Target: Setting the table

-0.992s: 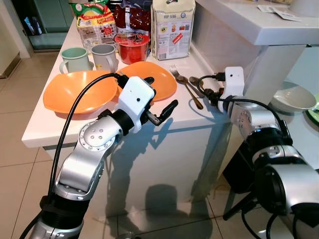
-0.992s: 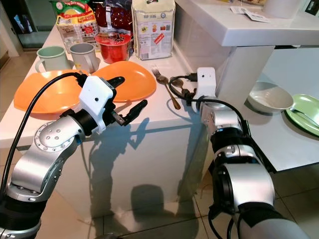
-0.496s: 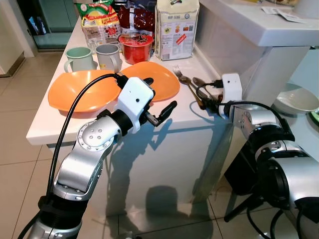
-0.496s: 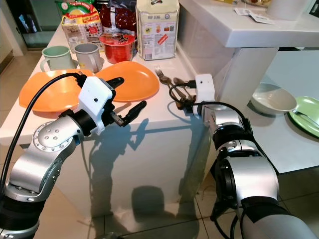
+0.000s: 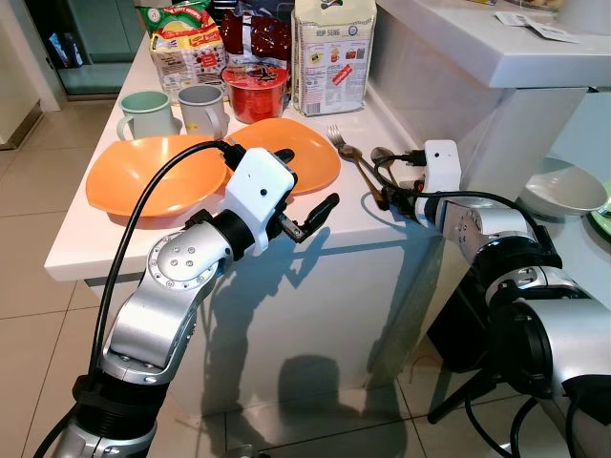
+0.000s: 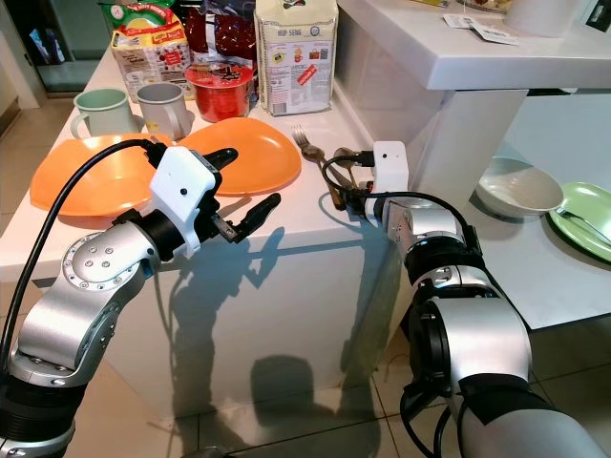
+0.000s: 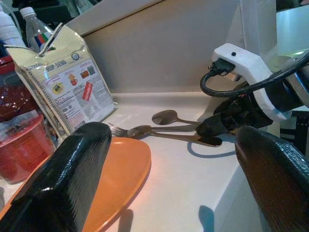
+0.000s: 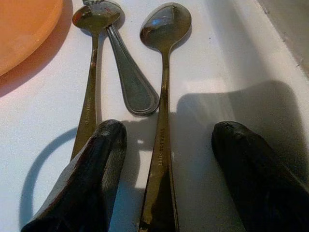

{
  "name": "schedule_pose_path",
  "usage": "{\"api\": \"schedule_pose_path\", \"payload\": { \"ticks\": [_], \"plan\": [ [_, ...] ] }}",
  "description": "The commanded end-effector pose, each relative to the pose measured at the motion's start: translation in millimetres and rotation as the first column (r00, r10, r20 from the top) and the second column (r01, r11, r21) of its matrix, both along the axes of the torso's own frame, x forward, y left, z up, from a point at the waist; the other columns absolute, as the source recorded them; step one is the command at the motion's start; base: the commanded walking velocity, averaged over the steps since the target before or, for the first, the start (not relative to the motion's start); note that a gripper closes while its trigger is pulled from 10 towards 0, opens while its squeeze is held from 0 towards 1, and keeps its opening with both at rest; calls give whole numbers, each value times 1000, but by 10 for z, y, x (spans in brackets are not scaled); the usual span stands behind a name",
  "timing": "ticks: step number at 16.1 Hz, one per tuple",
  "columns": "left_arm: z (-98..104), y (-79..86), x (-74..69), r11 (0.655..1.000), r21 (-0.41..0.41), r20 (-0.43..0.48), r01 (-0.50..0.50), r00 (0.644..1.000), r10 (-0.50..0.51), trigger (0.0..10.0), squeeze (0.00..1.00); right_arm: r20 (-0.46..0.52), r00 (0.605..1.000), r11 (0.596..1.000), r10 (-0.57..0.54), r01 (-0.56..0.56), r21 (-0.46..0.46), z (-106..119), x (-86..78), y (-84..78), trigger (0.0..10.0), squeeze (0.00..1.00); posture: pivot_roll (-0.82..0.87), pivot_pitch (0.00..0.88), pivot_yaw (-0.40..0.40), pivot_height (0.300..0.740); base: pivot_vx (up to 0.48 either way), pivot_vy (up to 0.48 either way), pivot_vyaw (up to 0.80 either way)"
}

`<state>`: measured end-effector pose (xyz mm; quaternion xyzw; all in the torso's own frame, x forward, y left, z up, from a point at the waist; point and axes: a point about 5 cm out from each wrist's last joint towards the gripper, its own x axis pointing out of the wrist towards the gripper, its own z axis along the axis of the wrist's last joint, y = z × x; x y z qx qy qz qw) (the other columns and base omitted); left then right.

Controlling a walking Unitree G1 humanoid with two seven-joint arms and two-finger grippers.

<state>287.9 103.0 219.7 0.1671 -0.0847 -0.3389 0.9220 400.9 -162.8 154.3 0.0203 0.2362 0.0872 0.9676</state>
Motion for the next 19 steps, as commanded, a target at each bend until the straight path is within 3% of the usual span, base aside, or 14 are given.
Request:
{"api": "schedule_pose_path", "payload": {
  "ticks": [1, 2, 3, 19],
  "plan": [
    [35, -11, -13, 1000, 5, 10, 13, 1000, -13, 10000, 0, -60, 998, 1000, -18, 17, -17, -89, -36, -31, 5333, 0, 54, 0, -22, 740, 0, 0, 0],
    [36, -7, -12, 1000, 5, 10, 11, 1000, -11, 10000, 0, -61, 998, 999, -22, 20, -37, -89, -36, -45, 627, 0, 53, 0, -22, 740, 0, 0, 0],
    [36, -6, -10, 1000, 6, 11, 11, 1000, -11, 10000, 0, -62, 998, 998, -21, 17, -59, -89, -36, -57, 0, 0, 52, 0, -21, 740, 0, 0, 0],
    [47, -10, 9, 1000, 5, 16, 10, 1000, -10, 10000, 0, -48, 999, 997, -19, 16, -72, -54, -24, -81, 0, 0, 53, 0, -18, 740, 0, 0, 0]
  ]
}}
